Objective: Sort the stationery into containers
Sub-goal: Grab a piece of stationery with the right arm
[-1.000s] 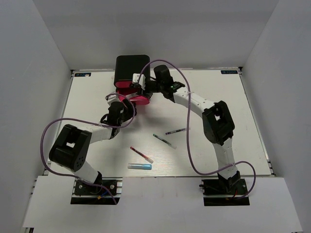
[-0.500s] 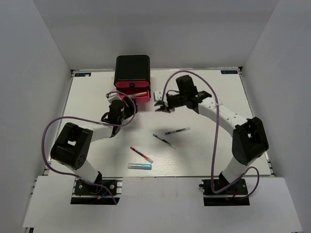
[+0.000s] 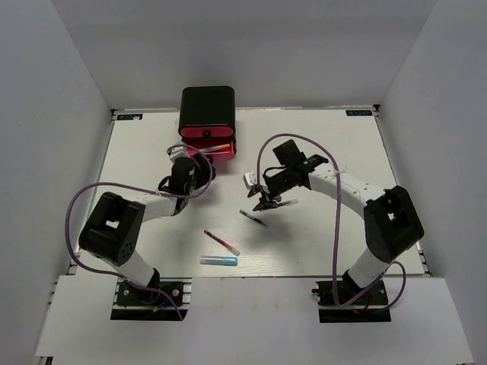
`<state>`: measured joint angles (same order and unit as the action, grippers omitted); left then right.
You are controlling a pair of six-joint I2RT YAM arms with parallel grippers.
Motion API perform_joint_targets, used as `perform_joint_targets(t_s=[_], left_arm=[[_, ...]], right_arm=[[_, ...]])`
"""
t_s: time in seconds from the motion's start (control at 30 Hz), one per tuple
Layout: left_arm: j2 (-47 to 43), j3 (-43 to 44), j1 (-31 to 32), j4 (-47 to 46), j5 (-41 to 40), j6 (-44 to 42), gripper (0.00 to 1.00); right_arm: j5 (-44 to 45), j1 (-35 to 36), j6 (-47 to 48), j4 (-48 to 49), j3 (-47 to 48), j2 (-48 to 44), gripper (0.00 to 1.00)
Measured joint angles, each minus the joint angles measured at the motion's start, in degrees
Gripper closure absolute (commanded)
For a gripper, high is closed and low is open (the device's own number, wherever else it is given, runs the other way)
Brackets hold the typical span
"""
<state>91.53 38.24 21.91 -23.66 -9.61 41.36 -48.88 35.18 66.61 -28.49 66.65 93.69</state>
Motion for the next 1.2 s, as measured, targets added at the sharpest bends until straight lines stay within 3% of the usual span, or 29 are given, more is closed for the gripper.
perform_joint_targets(t_s=[0.43, 0.83, 1.2], left_arm=[[-1.36, -1.11, 0.00, 3.41, 1.25, -0.42, 0.28], [-8.04, -5.01, 0.00, 5.33, 0.70, -0.46, 0.28], [-11.34, -7.04, 0.00, 7.41, -1.51, -0.46, 0.28]], right_arm=[[-0.28, 10.43, -1.05, -2.08, -0.37, 0.46, 0.48], [5.46, 24.65, -11.85, 5.86, -7.17, 2.82, 0.51], [16.26, 30.71, -24.55, 16.65, -7.15, 9.62, 0.50]])
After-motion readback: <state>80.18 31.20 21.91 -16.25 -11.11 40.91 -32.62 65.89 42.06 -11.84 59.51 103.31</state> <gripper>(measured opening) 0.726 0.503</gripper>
